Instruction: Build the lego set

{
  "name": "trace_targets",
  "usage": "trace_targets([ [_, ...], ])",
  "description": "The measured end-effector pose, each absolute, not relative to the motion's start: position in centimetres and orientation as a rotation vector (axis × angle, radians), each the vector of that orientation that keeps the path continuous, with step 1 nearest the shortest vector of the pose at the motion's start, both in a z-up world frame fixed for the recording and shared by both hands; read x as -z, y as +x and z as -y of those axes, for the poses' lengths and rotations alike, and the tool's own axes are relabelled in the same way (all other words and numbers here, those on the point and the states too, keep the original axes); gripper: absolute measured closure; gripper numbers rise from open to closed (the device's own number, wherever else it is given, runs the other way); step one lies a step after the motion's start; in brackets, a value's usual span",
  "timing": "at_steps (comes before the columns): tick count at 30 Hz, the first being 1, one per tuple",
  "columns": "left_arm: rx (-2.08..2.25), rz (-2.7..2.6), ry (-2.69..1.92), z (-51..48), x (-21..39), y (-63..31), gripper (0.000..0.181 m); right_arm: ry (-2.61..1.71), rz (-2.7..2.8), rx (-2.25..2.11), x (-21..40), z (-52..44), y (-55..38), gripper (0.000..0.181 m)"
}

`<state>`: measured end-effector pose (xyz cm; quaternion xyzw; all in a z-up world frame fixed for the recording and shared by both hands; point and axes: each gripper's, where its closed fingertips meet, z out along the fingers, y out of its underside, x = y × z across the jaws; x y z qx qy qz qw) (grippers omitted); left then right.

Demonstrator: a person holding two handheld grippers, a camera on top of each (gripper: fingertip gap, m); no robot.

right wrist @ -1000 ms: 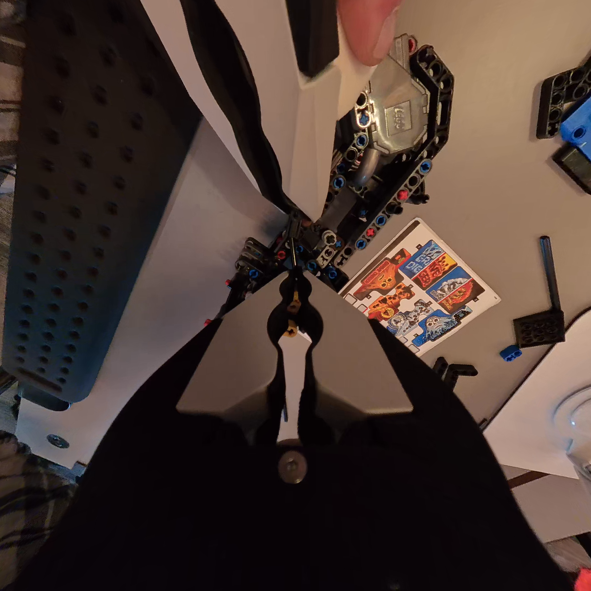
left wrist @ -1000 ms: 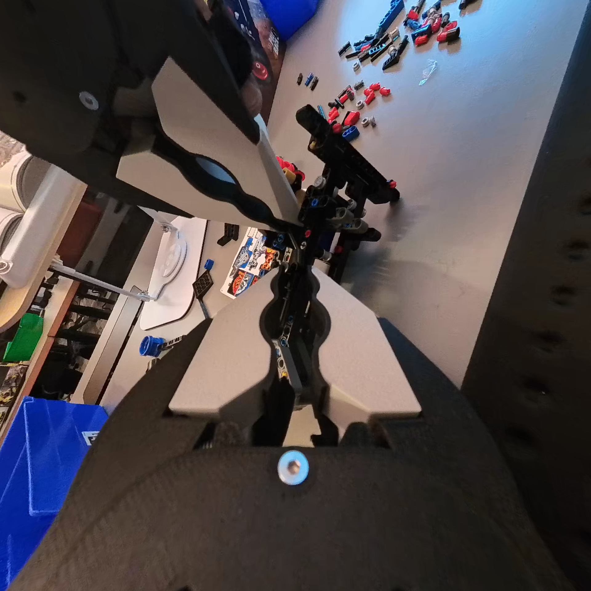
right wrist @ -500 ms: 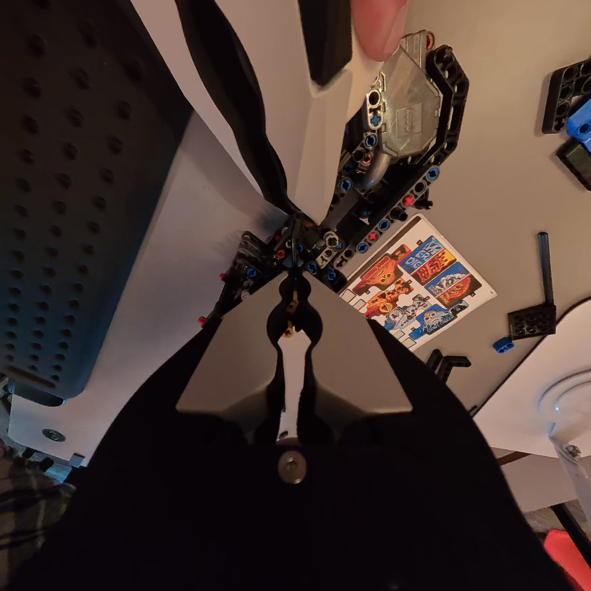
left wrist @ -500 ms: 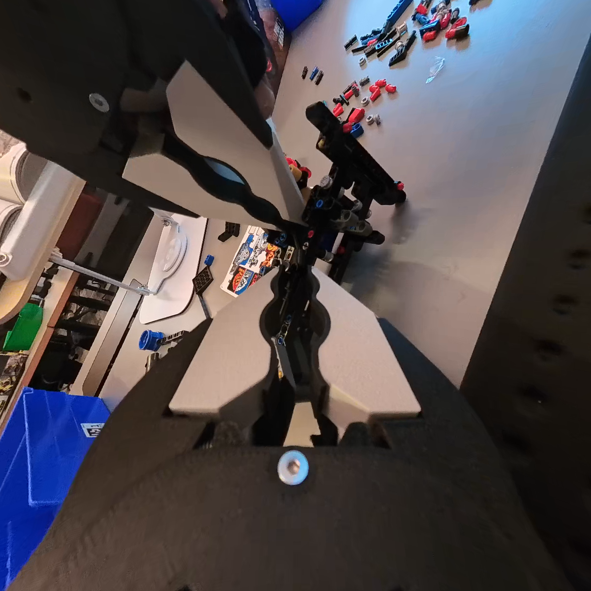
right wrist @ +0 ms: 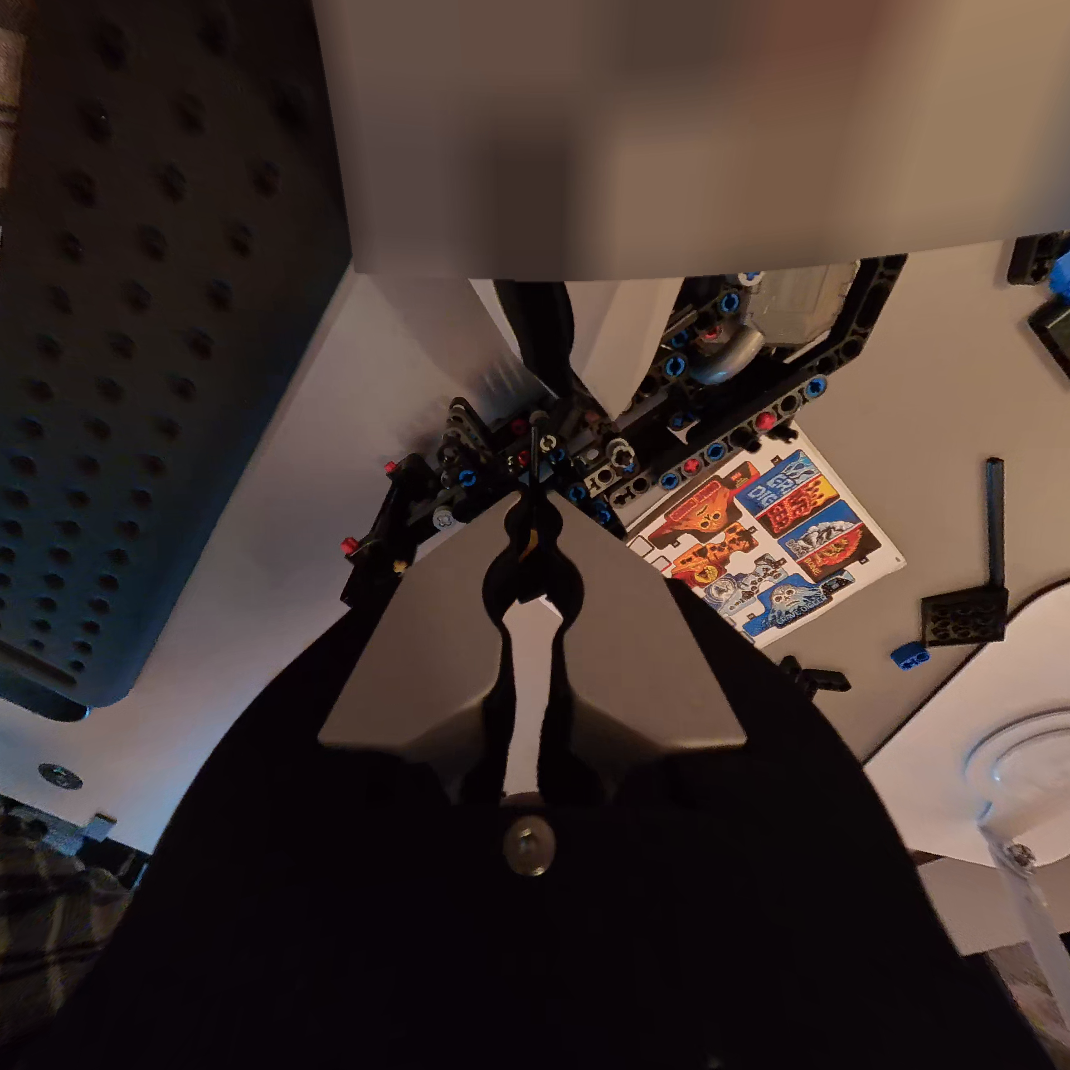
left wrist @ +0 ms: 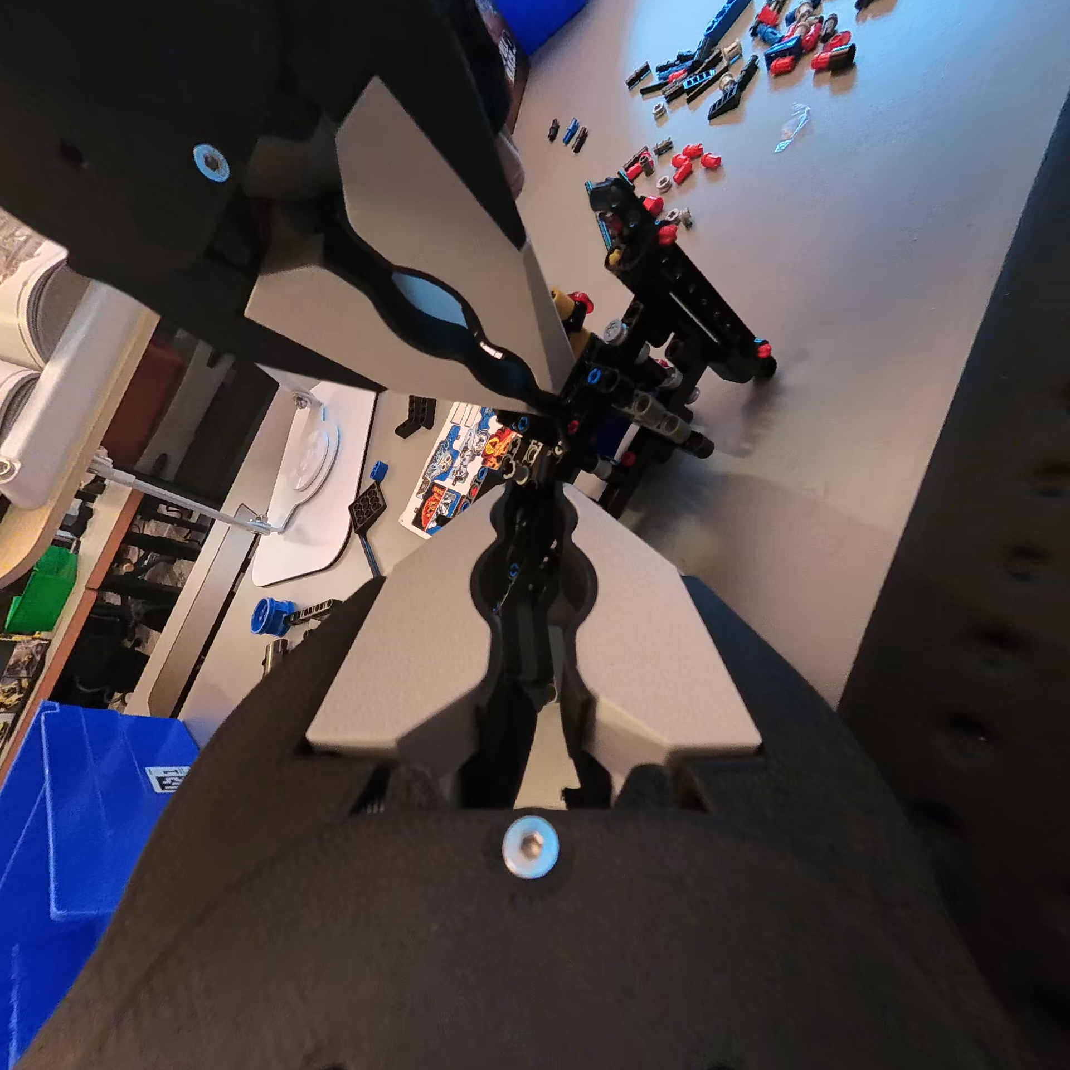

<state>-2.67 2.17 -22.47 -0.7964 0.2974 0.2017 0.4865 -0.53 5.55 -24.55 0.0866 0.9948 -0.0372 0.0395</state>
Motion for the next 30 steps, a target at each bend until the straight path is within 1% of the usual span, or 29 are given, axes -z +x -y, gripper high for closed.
trace_targets([
  [10,-0.462,-0.718,-1.921,-2.2,22.5,-2.8,0.171,0.451,-3.045,0.193,24.4,-5.8,-1.0,0.181],
  [16,-0.495,-0.681,-1.945,-2.8,22.5,-3.1,0.171,0.535,-3.047,0.148,24.6,-6.6,-1.5,0.181],
  [30,-0.526,-0.641,-1.986,-4.2,22.9,-3.3,0.171,0.569,-2.995,0.108,24.2,-7.4,-1.5,0.181],
])
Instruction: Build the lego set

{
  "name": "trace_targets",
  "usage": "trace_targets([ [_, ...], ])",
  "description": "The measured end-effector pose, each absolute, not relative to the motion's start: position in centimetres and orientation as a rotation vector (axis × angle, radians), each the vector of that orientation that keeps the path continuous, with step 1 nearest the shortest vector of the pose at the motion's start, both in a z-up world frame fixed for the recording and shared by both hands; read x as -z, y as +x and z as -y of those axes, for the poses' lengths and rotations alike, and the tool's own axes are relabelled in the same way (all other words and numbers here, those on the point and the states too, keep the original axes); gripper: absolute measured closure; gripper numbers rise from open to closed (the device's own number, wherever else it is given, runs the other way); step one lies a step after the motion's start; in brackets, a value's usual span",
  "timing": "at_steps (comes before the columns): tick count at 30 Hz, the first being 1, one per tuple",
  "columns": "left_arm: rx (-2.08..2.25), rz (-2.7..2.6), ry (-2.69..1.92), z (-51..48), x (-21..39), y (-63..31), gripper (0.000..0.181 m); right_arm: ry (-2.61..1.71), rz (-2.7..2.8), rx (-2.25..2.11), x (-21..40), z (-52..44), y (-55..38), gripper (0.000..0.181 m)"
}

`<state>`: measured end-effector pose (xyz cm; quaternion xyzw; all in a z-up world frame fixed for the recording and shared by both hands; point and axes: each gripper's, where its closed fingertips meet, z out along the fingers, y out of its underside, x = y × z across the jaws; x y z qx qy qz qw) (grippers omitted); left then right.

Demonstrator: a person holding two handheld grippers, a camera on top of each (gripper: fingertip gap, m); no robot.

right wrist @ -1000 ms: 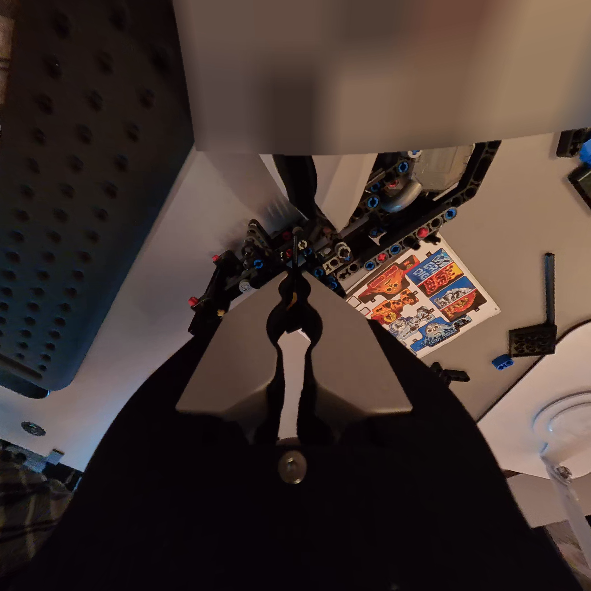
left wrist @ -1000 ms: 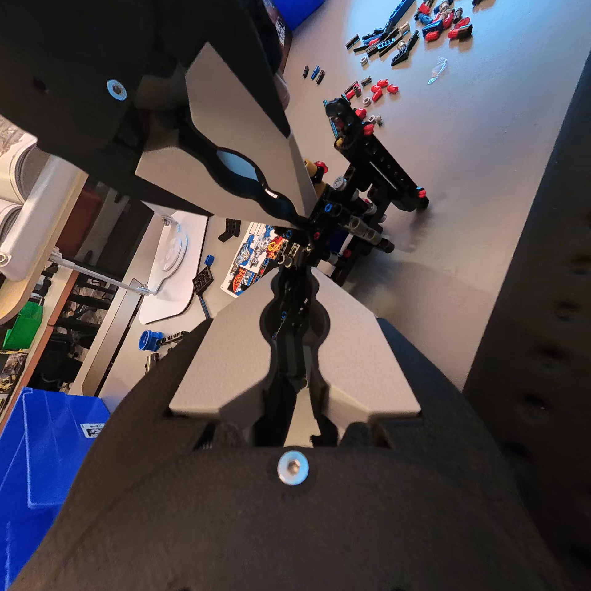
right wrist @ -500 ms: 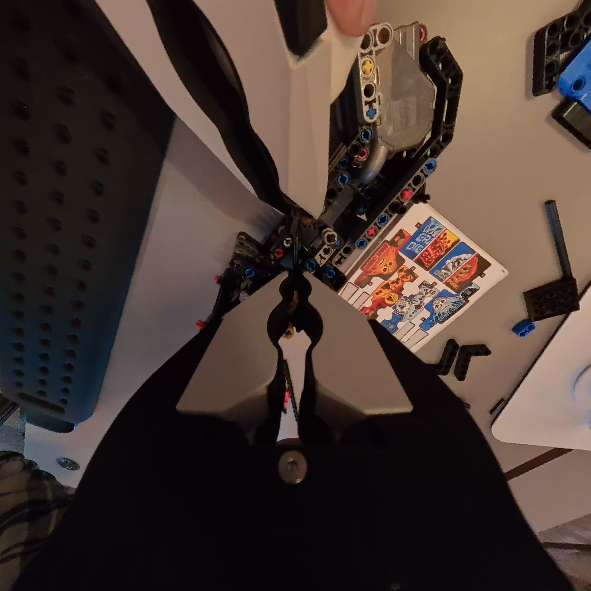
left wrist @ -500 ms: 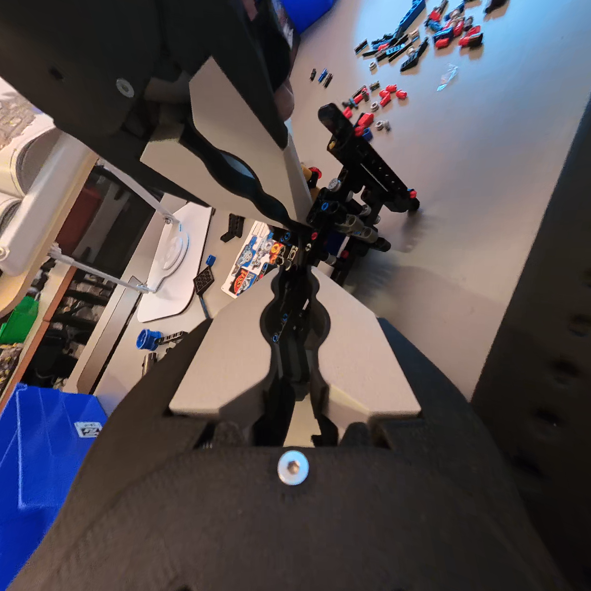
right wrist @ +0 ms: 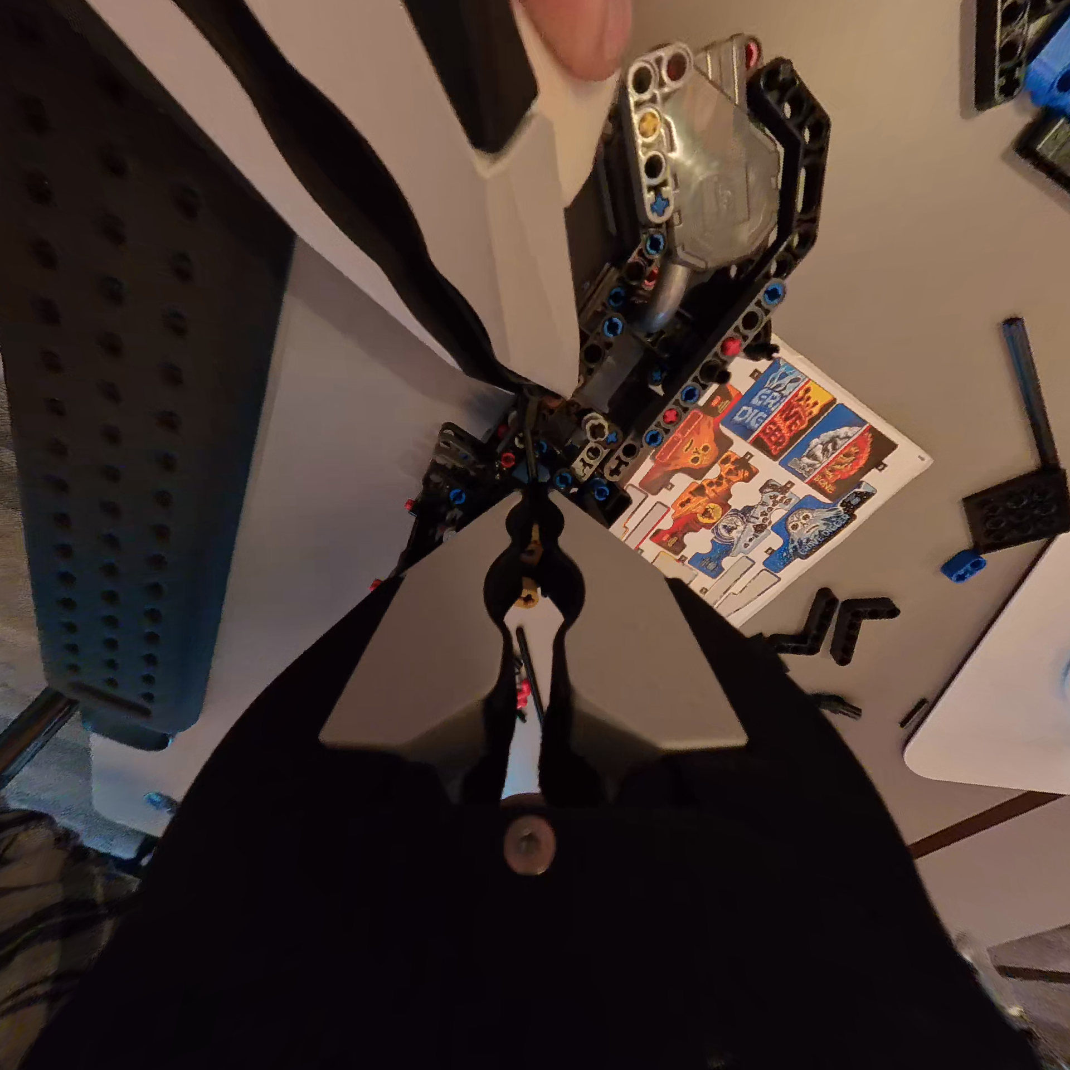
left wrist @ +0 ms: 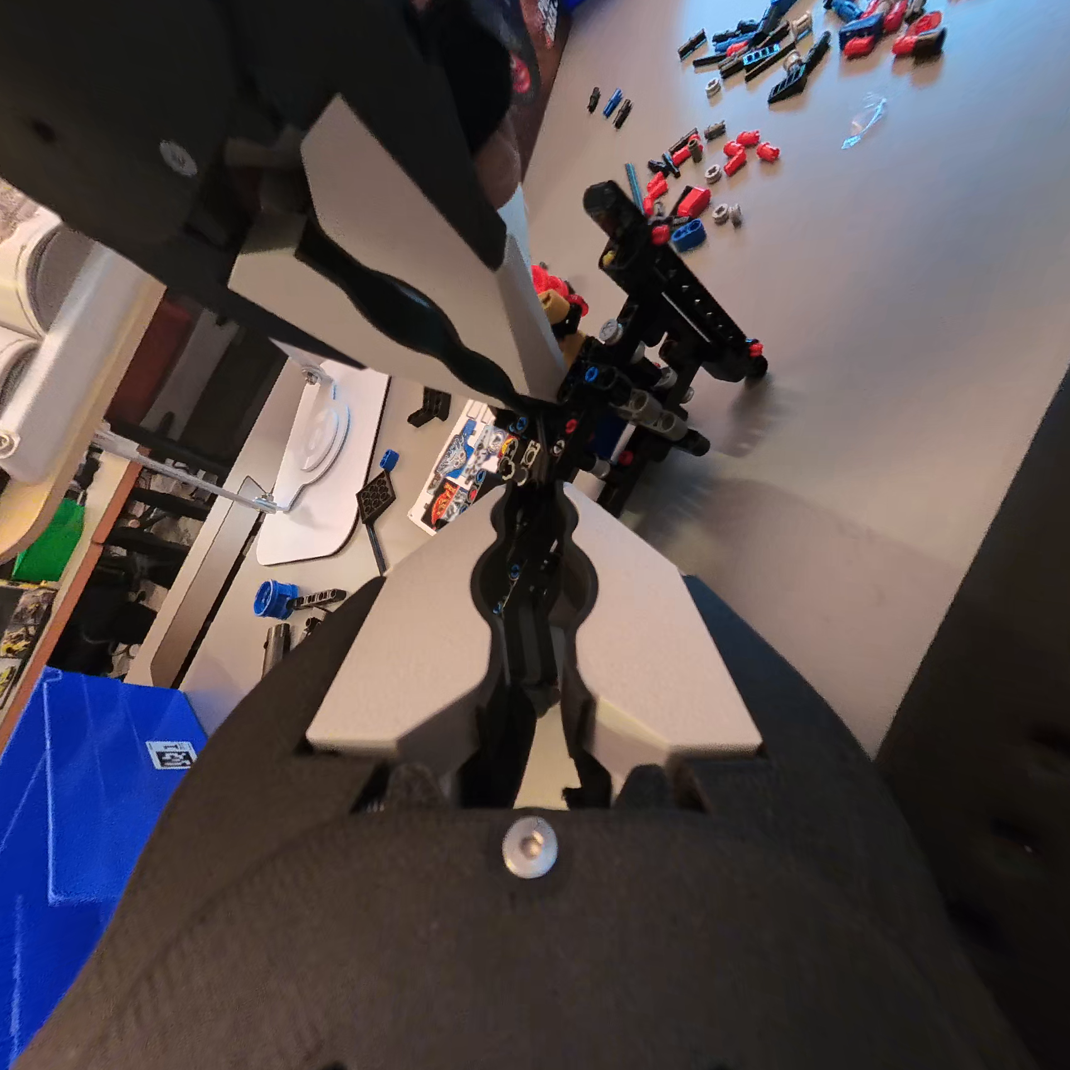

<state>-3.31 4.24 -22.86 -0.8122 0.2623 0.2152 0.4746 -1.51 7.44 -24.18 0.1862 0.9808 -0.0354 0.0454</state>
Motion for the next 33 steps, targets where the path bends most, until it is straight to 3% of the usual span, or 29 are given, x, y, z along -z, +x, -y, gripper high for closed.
trace_targets([
  [33,-0.61,-0.58,-2.032,-7.3,23.6,-3.9,0.172,0.853,-3.031,0.061,24.5,-8.5,-1.2,0.181],
])
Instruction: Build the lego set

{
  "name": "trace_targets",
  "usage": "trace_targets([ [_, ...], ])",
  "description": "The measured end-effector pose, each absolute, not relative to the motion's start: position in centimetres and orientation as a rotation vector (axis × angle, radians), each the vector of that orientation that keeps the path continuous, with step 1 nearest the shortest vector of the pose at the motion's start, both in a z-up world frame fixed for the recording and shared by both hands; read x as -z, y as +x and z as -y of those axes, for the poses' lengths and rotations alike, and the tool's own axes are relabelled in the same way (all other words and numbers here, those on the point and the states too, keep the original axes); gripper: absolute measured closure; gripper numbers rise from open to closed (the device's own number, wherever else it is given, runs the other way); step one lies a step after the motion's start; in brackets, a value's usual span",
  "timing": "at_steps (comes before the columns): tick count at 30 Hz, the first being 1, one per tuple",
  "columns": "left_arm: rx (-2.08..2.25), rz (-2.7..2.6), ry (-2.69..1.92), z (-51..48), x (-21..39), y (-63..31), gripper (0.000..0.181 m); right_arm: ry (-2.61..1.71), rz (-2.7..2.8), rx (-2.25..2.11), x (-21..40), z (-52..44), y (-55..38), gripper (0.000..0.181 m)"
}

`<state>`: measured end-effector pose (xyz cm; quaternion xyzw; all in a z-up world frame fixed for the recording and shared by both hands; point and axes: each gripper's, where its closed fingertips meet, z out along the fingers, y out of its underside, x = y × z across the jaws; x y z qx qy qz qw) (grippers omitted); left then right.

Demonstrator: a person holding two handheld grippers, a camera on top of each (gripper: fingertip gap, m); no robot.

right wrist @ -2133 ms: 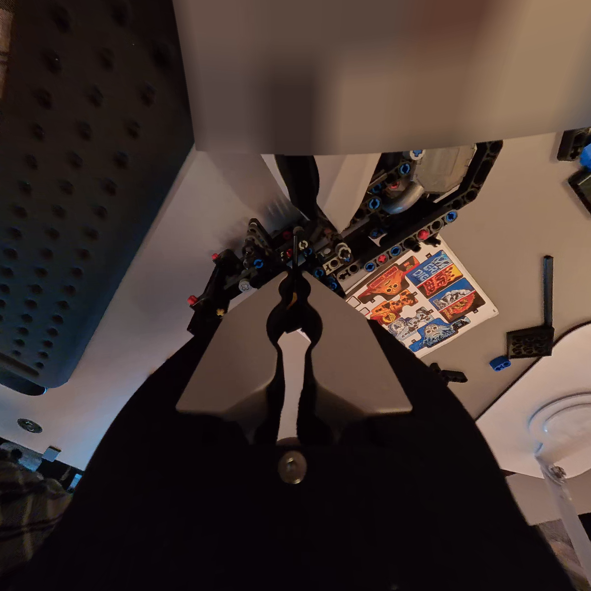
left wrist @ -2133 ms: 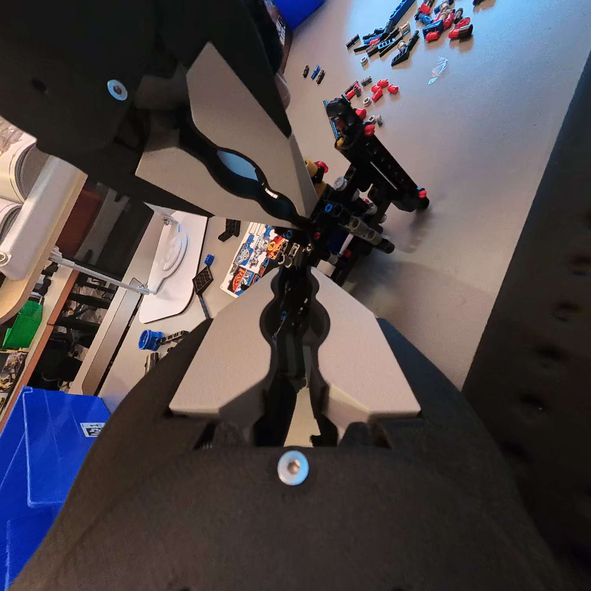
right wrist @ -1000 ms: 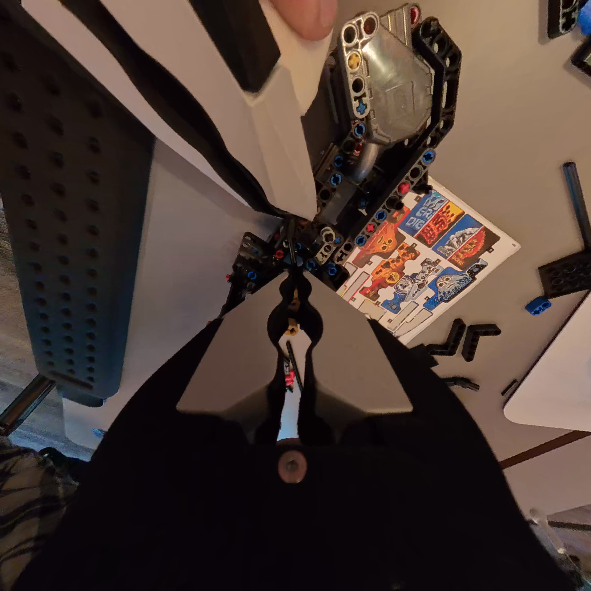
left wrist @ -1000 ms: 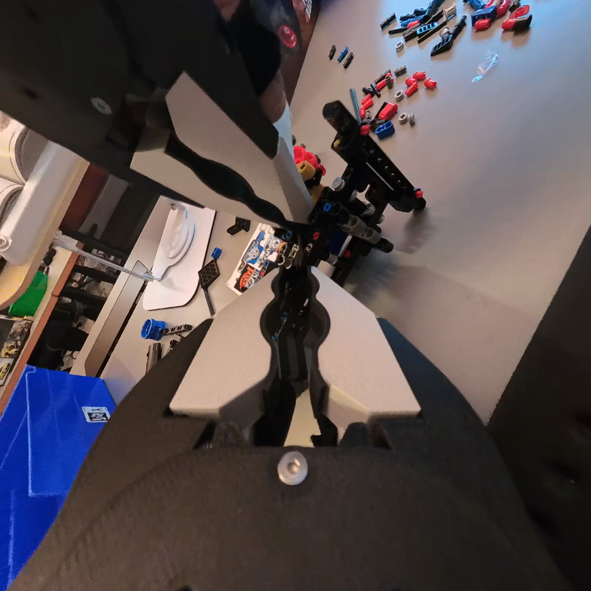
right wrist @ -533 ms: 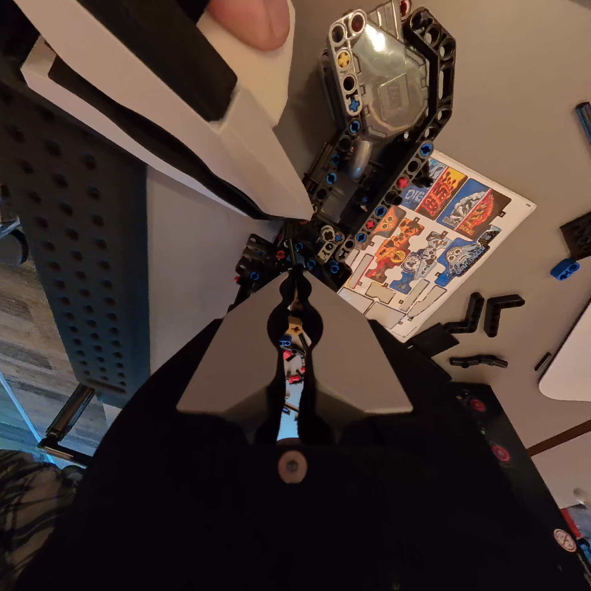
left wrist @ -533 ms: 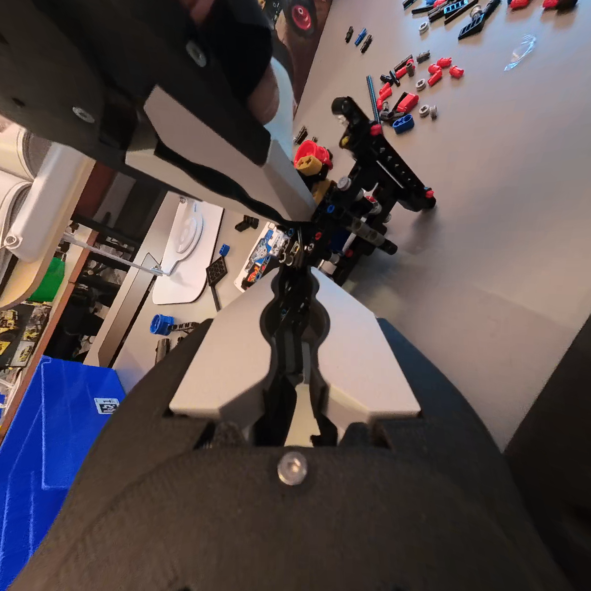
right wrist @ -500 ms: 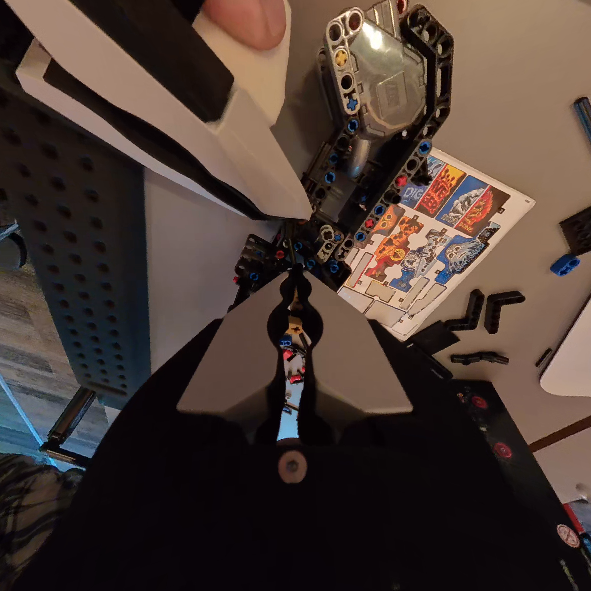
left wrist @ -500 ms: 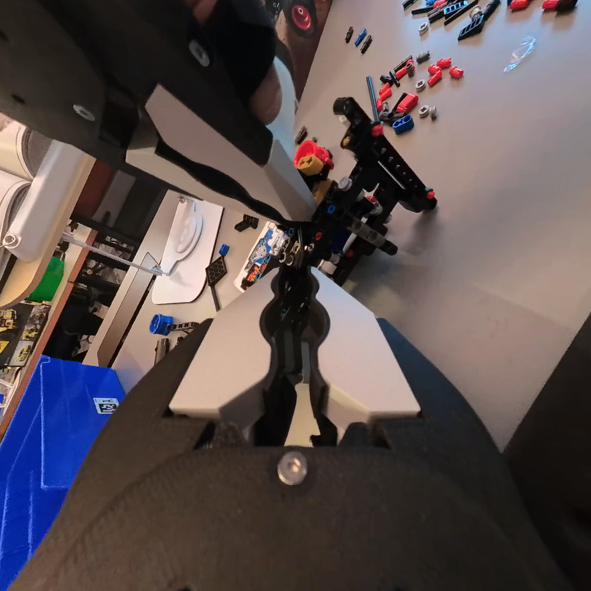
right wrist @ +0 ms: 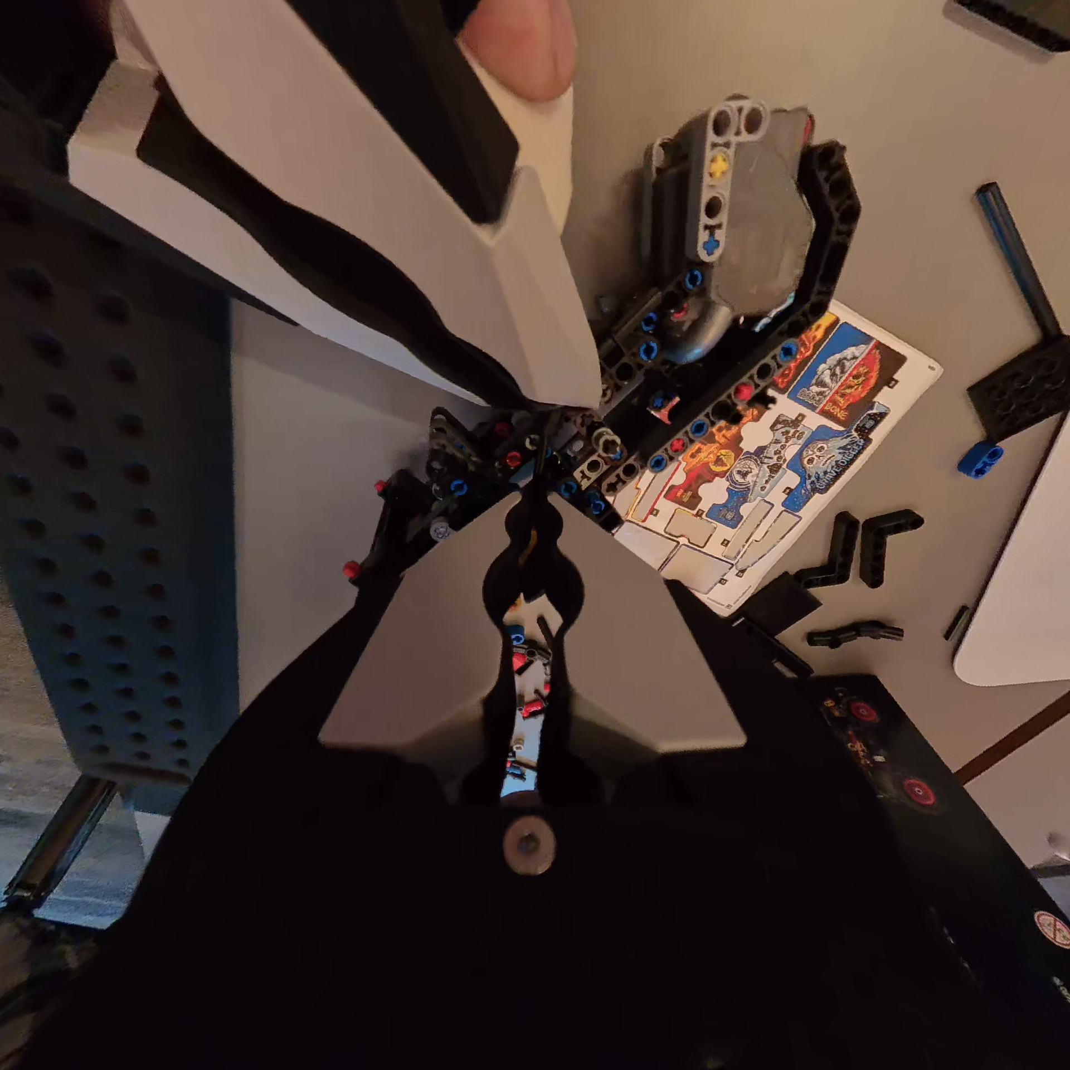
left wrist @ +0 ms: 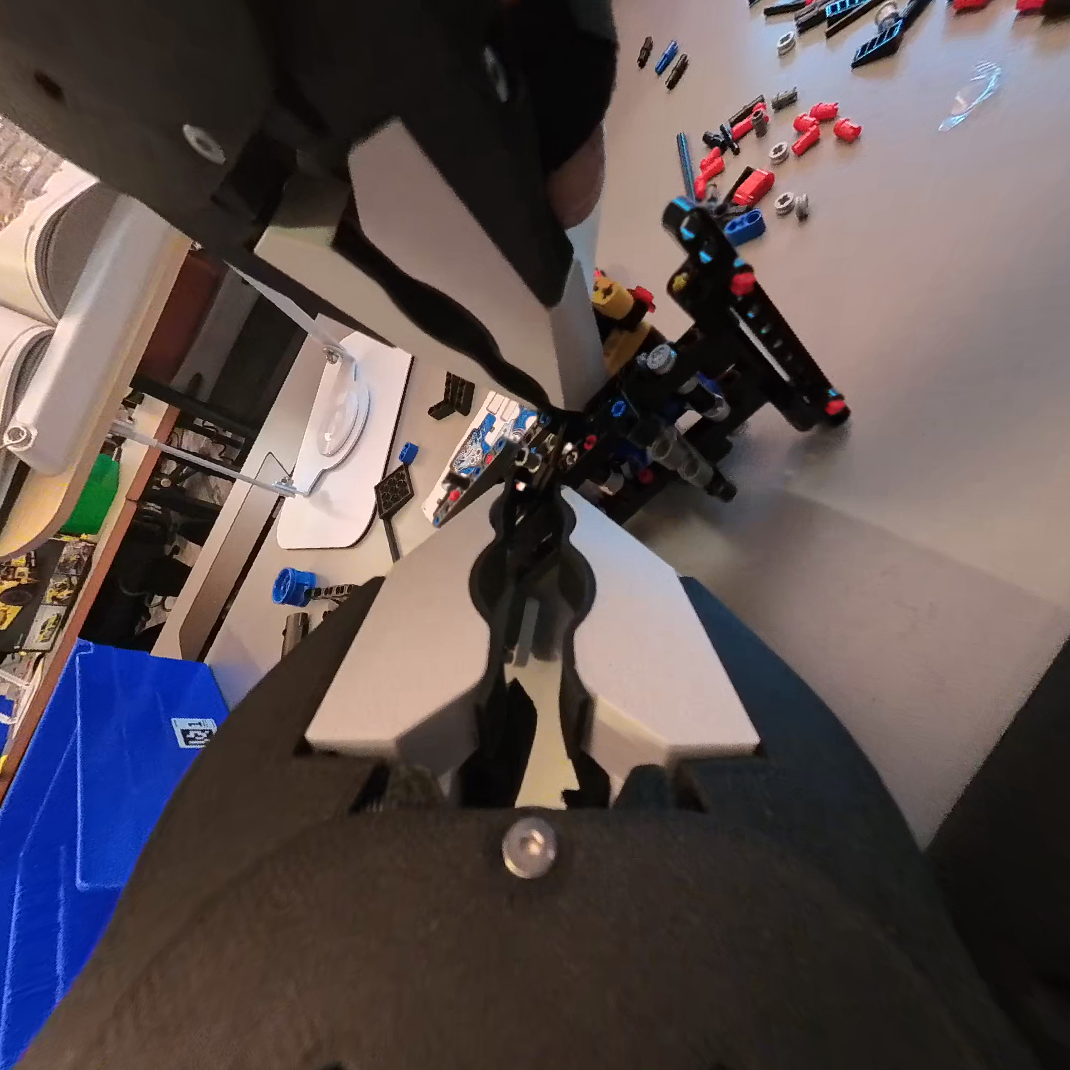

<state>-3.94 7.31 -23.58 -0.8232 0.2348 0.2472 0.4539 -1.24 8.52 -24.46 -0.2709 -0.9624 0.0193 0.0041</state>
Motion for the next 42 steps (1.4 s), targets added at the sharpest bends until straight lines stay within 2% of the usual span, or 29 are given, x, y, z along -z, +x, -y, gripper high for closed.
trace_targets([
  [13,-0.605,-0.596,-2.031,-7.44,23.72,-4.17,0.174,-0.718,3.009,-0.07,24.36,-8.03,-0.96,0.181],
  [19,-0.617,-0.602,-2.029,-7.46,23.75,-4.36,0.174,-0.824,2.981,-0.068,24.41,-8.33,-1.17,0.181],
  [42,-0.636,-0.613,-2.029,-6.88,23.85,-4.83,0.174,-0.435,2.983,-0.057,24.32,-7.58,-1.07,0.181],
])
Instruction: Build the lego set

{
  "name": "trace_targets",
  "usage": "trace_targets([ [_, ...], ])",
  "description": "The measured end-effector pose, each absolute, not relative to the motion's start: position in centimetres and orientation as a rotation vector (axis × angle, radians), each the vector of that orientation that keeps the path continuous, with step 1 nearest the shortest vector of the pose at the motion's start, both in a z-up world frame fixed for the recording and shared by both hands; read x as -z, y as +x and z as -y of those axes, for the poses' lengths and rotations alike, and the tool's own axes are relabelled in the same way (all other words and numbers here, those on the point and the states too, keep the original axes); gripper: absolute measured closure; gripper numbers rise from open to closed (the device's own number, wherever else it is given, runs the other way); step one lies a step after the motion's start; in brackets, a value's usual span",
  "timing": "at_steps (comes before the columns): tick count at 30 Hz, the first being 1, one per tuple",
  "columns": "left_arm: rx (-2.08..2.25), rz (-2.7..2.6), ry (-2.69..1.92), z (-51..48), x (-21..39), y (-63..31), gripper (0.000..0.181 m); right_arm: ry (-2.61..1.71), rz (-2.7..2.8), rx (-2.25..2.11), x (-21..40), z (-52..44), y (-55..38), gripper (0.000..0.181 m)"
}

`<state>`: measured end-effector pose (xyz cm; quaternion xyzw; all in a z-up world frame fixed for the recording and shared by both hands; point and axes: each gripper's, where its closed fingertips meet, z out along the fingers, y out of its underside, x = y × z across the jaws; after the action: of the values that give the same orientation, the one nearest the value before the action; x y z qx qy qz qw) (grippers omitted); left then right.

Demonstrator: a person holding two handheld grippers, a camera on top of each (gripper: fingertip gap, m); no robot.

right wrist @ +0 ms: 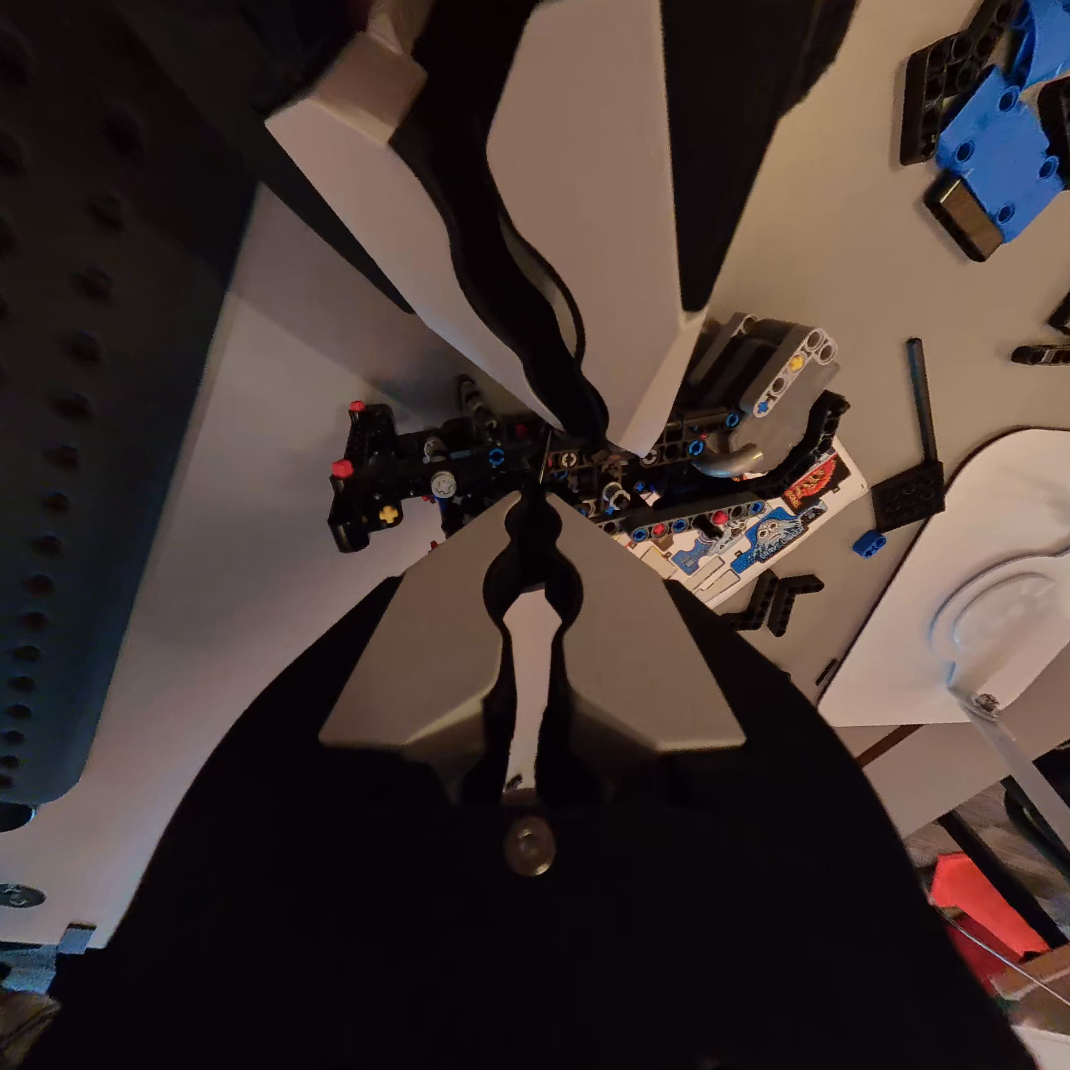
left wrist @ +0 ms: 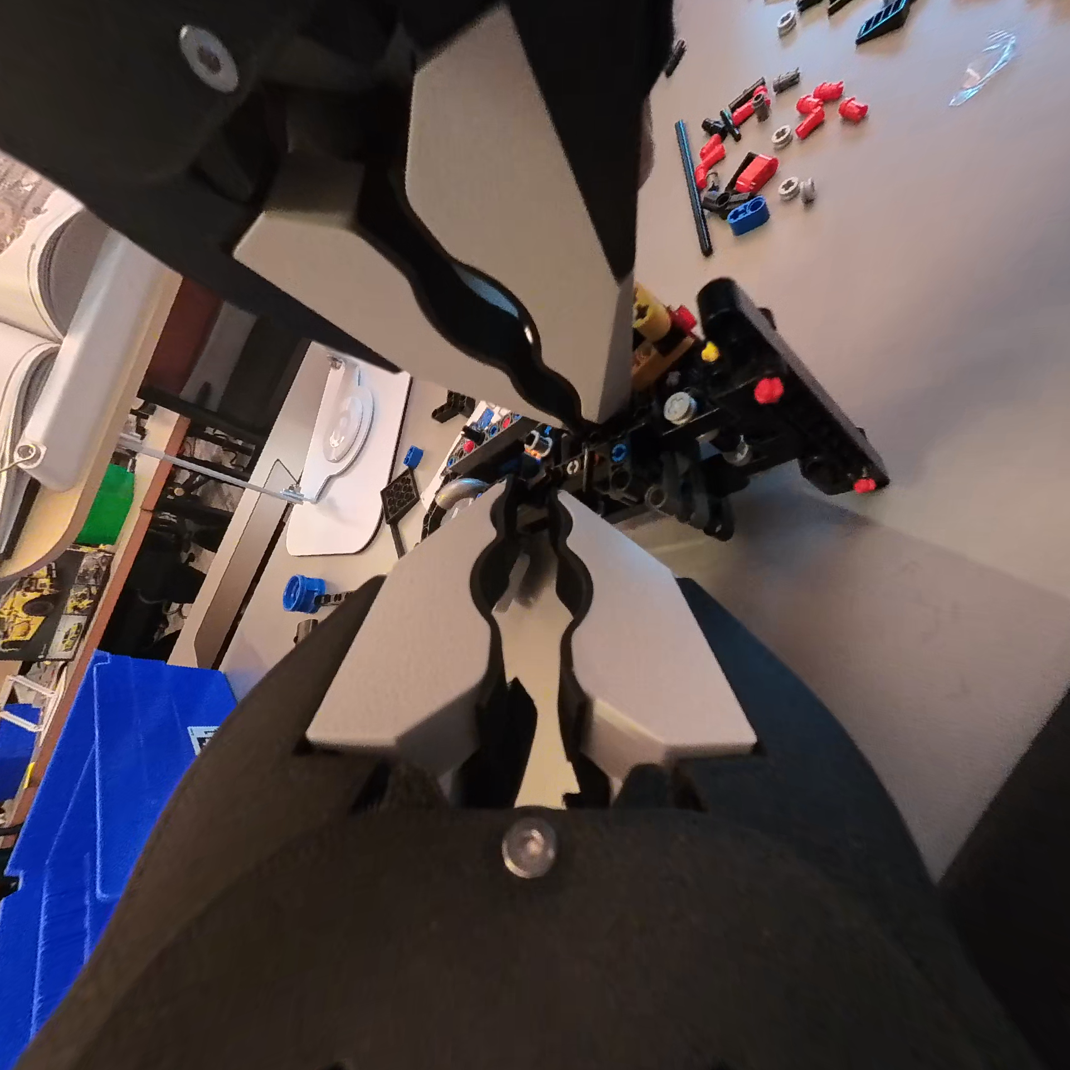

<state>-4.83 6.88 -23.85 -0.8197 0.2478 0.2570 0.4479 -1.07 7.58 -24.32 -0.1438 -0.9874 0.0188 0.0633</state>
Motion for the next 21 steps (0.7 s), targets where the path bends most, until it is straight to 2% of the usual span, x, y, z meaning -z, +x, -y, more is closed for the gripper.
trace_targets([
  [14,-0.59,-0.681,-1.95,-6.3,22.6,-4.3,0.166,-0.609,2.906,-0.131,23.5,-8.9,-1.2,0.181],
  [18,-0.645,-0.779,-1.89,-6.5,22.2,-3.5,0.169,-0.65,2.909,-0.205,23.1,-8.5,-1.1,0.181],
  [21,-0.68,-0.819,-1.874,-6.7,22.1,-3.3,0.181,-0.705,2.911,-0.282,22.8,-8.0,-1.1,0.181],
])
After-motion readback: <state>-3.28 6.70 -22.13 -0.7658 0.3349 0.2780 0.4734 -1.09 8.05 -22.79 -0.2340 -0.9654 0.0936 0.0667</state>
